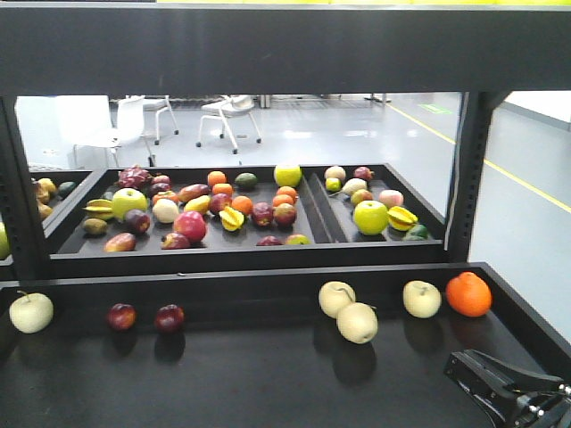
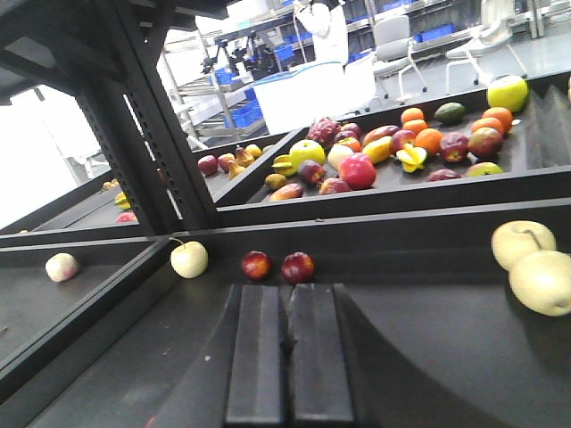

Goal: Pick snacks and fruit into basket

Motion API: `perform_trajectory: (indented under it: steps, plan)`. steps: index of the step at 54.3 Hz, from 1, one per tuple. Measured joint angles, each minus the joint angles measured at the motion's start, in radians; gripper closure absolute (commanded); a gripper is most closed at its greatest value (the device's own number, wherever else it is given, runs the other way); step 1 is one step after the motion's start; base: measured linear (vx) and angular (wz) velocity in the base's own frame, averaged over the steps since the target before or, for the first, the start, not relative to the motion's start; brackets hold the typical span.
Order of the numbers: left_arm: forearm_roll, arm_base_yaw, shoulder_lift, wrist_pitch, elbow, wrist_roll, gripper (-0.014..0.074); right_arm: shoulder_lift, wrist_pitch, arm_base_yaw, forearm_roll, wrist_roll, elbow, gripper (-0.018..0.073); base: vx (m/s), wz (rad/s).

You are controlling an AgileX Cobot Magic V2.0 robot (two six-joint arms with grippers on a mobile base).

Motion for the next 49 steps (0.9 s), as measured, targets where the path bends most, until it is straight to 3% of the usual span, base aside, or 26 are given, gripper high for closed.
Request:
perform_trajectory:
  steps: [49]
  plan:
    - [0.0, 0.0, 0.0, 0.0, 0.0, 0.0, 0.0605, 0.0, 0.001, 0.0, 0.0, 0.0, 0.0, 0.0568, 0.05, 0.07]
